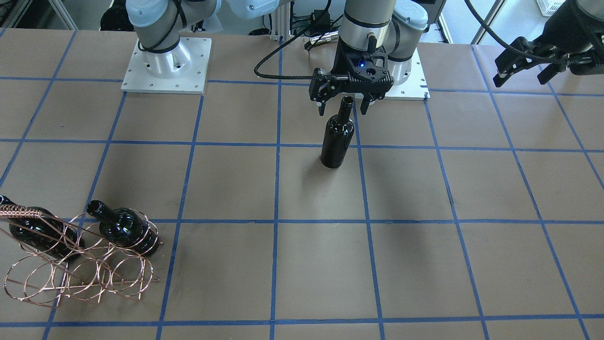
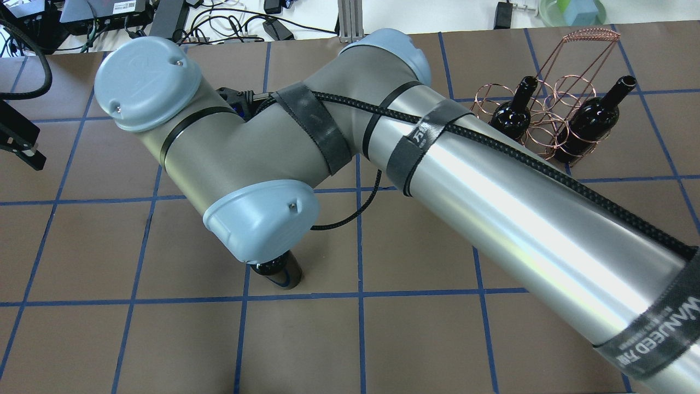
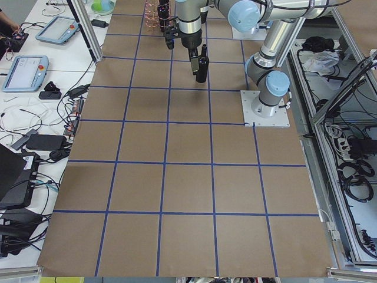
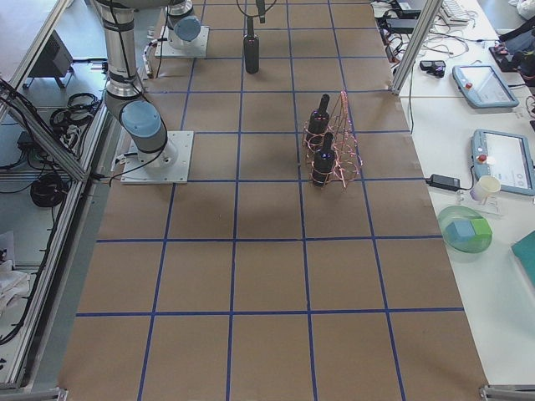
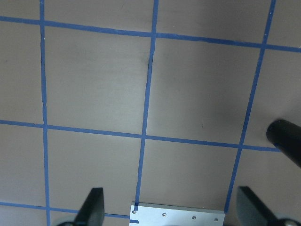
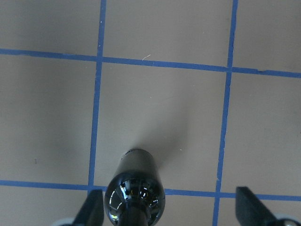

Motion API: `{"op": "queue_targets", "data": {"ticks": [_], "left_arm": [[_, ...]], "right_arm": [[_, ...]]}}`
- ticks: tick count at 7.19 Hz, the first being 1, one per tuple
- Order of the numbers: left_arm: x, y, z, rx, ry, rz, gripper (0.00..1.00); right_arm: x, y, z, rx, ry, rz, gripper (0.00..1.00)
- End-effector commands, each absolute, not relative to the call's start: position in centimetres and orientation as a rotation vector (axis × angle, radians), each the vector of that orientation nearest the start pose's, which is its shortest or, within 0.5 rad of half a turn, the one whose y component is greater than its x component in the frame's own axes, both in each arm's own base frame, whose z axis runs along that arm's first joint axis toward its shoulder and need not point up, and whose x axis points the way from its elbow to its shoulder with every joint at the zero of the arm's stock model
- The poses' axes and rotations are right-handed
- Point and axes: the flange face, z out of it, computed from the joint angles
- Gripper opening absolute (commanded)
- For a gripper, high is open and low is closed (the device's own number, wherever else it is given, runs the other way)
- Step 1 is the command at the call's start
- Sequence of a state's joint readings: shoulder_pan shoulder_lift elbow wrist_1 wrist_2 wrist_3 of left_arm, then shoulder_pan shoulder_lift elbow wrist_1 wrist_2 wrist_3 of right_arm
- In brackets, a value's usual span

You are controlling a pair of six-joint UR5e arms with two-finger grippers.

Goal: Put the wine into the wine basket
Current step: 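Close the right gripper on the bottle's upper end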

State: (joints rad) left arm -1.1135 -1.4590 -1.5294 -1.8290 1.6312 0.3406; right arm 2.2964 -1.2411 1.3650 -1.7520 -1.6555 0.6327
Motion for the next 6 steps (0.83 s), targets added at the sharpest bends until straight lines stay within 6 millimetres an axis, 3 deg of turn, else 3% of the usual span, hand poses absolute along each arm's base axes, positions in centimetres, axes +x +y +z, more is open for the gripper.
{"op": "queue_targets", "data": {"ticks": [1, 3, 5, 6], "left_arm": [[7.5, -44.1, 53.1, -0.134, 3.122, 0.201, 1.0], [7.5, -44.2, 53.1, -0.134, 3.124, 0.197, 1.0], [7.4, -44.1, 53.0, -0.129, 3.124, 0.202, 1.0], [7.4, -44.2, 53.0, -0.127, 3.125, 0.202, 1.0]], "right_arm": [[51.6, -38.4, 41.4, -0.139, 3.158, -0.1, 1.0], [51.5, -37.9, 40.2, -0.145, 3.153, -0.044, 0.99], [51.6, -37.9, 40.1, -0.145, 3.151, -0.044, 0.83], [51.8, -37.8, 40.0, -0.147, 3.142, -0.03, 0.83]]}}
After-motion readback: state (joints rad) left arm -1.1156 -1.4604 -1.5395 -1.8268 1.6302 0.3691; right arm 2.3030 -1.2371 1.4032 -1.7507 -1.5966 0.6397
